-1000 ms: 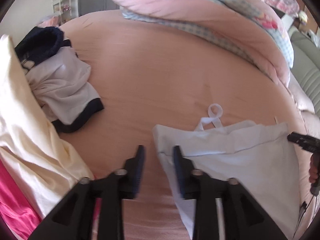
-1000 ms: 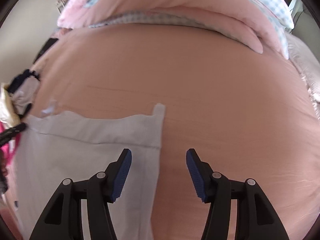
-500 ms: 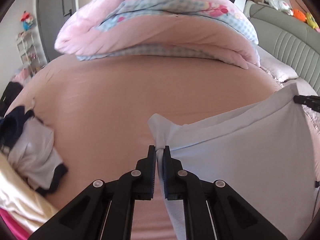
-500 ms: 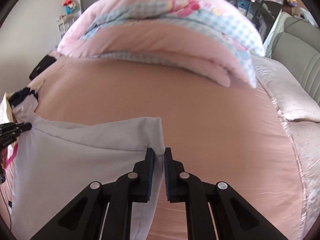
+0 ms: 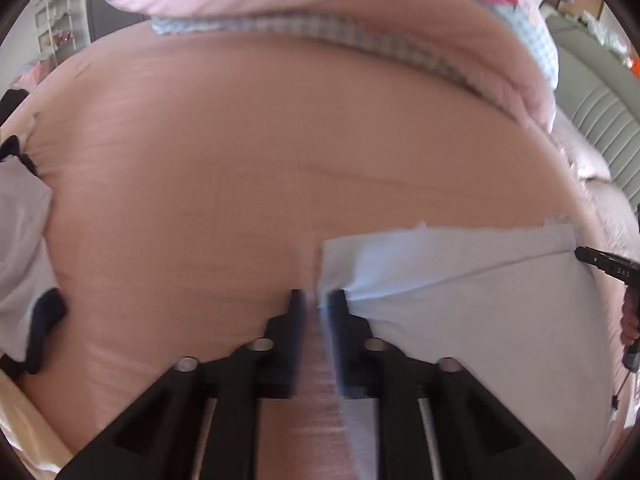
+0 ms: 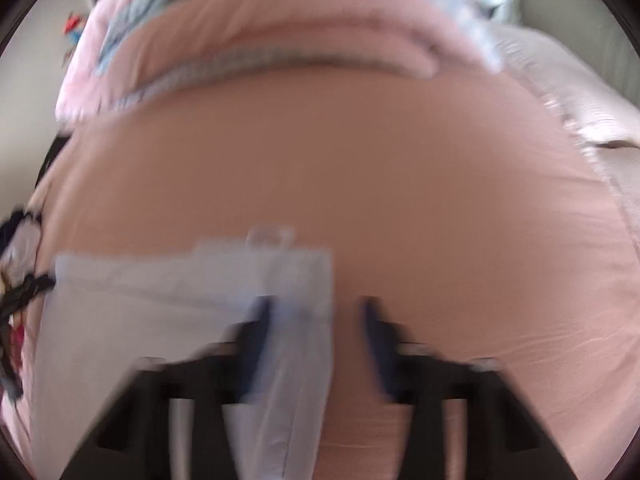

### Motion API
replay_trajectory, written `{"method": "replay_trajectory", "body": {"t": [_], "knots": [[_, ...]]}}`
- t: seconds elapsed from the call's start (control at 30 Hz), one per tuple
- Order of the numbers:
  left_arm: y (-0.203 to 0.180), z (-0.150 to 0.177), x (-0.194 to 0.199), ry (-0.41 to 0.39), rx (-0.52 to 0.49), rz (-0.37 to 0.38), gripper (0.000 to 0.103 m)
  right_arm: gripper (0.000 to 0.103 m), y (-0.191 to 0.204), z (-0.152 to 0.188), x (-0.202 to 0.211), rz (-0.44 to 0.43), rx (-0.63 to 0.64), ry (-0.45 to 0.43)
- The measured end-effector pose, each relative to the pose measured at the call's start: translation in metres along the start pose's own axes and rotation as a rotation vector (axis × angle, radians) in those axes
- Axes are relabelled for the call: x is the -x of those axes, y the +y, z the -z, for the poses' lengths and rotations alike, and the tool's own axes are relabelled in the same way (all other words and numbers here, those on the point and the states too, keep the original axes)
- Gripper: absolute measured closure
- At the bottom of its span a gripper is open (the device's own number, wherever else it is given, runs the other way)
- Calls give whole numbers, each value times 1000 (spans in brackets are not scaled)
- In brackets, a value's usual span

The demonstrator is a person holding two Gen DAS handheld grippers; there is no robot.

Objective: Fold clothes
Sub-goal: 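Pull the collar edge taut with both grippers and lay it flat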

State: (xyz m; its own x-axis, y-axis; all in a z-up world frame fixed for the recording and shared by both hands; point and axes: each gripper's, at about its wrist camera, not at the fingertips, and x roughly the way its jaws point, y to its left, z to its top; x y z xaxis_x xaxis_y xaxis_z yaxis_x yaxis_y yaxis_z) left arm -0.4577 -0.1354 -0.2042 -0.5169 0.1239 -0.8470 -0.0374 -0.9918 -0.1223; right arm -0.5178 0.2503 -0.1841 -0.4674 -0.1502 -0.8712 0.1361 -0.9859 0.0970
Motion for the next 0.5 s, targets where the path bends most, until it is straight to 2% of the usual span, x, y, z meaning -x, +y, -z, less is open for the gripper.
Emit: {"method": "replay_trajectory", "body": {"t": [0.03,0.07,0.13,0.17,0.23,0.27,0.3,0.33,0.37,0.4,0.43,0.5], "knots": [[-12,1,4,-16,-44,-24,99,93,9,1,-4,17,47,15],[-21,-1,8,-39,-83,-58,99,94,17,1,2,40,89,-13],[-26,-8,12,-65,-122,-96,97,94,20,-4,14,64,92,-72],[-26,-10,5,-38,-137,-117,95,94,15,-8,17,66,65,-87],[-26,-11,-14,41,-134,-96,90,92,2,-12,5,78,12,-28],[-27,-15,-9,27,-117,-101,86,92,-5,-17,-2,67,4,10],[-26,-16,0,26,-79,-78,82,89,-9,-18,5,33,-34,10],[-25,-16,10,21,-43,-52,82,80,-12,-20,11,-1,-71,10],[-26,-12,26,-11,-25,-17,81,77,-15,-21,18,-36,-109,9],[-28,-4,42,-47,-41,-16,75,71,-20,-21,28,-94,-153,2],[-37,1,52,-79,-76,-31,63,69,-23,-19,40,-143,-182,-16],[-51,17,63,-85,-155,-57,61,69,-21,-11,70,-131,-180,-52]]}}
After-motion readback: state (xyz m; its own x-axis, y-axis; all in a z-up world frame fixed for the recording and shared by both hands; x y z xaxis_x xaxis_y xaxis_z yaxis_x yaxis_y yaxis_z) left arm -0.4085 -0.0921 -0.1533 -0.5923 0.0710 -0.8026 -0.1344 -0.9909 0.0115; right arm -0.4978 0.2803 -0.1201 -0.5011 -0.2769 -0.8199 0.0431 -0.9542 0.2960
